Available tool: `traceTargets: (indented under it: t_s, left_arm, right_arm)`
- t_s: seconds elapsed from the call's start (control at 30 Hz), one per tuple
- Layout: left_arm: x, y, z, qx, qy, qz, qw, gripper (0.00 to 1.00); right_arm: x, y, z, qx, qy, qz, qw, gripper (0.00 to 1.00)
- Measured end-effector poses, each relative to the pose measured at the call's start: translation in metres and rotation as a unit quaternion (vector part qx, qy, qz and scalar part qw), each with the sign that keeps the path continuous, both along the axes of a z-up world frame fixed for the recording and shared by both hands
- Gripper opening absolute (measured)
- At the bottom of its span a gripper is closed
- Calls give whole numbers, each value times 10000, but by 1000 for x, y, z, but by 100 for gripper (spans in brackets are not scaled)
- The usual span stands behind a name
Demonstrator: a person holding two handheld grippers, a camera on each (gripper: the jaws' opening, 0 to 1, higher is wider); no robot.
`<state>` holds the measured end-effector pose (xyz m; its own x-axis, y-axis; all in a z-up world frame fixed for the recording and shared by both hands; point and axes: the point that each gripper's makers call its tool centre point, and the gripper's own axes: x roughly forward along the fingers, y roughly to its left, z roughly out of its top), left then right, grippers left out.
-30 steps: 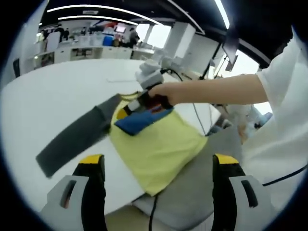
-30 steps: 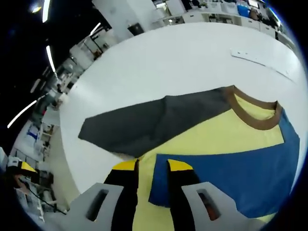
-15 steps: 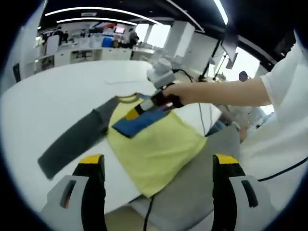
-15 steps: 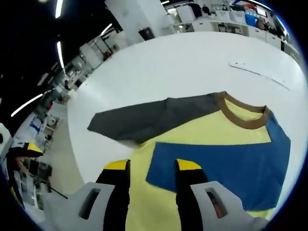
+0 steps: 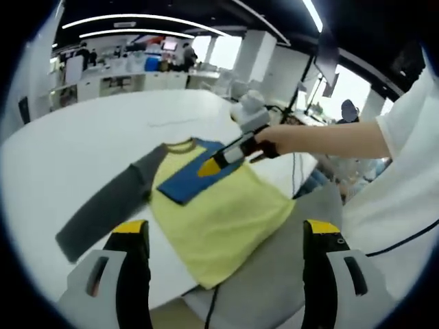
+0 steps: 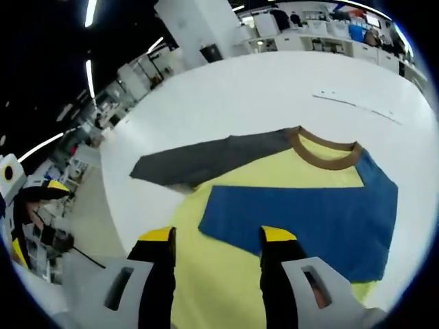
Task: Fold the garment on the visible template until the final outline fits inside the template.
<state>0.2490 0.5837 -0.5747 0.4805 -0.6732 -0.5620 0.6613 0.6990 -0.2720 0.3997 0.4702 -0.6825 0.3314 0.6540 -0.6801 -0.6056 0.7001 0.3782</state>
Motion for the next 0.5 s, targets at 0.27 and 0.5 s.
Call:
traceTargets:
  t_s: [0.27, 0.5]
  left_arm:
    - [2, -6, 5, 43, -65, 22, 10000, 90]
    - [3, -13, 11, 51, -150, 53, 9999, 89]
  right_arm:
    - [-10, -19, 15, 172, -116, -2, 9998, 58]
    - [-22, -38, 22, 306, -170, -22, 9994, 65]
